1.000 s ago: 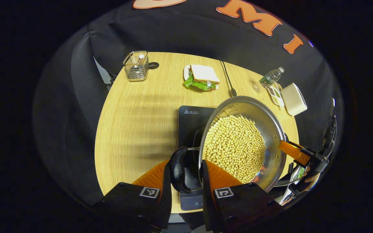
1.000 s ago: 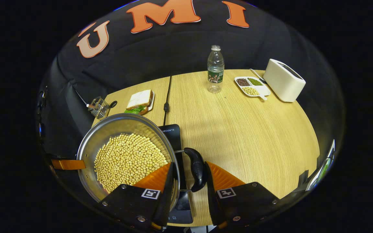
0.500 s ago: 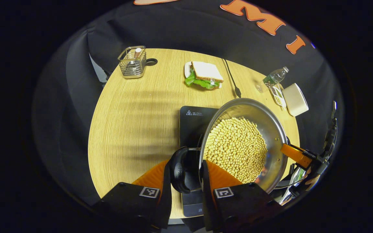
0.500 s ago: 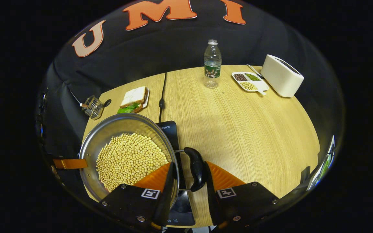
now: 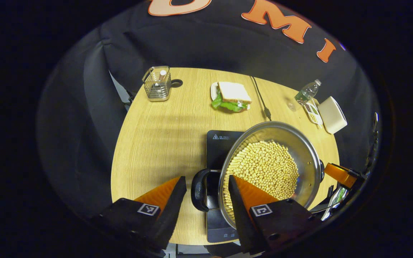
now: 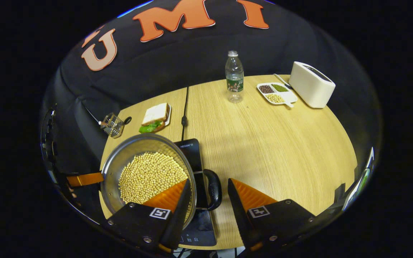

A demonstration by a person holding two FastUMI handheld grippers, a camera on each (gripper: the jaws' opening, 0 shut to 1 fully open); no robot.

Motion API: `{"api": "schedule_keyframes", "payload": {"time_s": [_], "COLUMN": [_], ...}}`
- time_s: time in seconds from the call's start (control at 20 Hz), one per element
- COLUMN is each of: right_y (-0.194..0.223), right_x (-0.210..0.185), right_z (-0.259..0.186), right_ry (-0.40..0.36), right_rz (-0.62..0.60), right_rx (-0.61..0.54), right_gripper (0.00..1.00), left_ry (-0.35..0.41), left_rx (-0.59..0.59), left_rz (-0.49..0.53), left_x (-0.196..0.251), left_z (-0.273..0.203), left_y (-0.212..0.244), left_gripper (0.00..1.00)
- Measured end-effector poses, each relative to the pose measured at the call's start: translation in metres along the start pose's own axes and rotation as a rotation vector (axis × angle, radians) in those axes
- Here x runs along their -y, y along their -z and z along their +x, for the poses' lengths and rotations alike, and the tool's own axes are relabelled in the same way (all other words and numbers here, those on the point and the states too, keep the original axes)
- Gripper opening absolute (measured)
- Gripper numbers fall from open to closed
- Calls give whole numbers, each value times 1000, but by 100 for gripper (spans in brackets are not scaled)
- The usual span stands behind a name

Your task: First push the handle of the pot to place it horizontally, then grasp the pot with both hands and set it on the induction cooktop.

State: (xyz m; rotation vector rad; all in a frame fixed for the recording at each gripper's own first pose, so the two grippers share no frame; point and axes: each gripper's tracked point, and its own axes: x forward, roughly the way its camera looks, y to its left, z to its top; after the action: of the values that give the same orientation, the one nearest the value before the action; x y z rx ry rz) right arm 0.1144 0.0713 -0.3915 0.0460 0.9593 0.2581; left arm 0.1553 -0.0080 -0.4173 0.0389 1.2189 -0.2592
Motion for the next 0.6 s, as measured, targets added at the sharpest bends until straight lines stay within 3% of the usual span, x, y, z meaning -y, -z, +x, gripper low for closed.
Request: {"api": "schedule_keyframes", "payload": {"time_s": [0.05, 0.1, 0.2, 0.6], "right_y": [-16, -33, -70, -178], "right_x": [2, 7, 18, 24], "right_z": [-12, -29, -60, -206], "right_ry": [-3, -1, -1, -87], "right_rz": [-5, -9, -11, -116], "right_rx": [28, 68, 152, 485], "right_gripper": [73, 77, 93, 95], "left_ry": [-8, -21, -47, -20], "left_rx": [36, 86, 198, 681], "left_rz": [3, 3, -15, -37], "left_x": [2, 4, 12, 105], "left_z": [-14, -30, -65, -271], "left_y": [-11, -24, -58, -158], "left_gripper": [79, 83, 100, 98]}}
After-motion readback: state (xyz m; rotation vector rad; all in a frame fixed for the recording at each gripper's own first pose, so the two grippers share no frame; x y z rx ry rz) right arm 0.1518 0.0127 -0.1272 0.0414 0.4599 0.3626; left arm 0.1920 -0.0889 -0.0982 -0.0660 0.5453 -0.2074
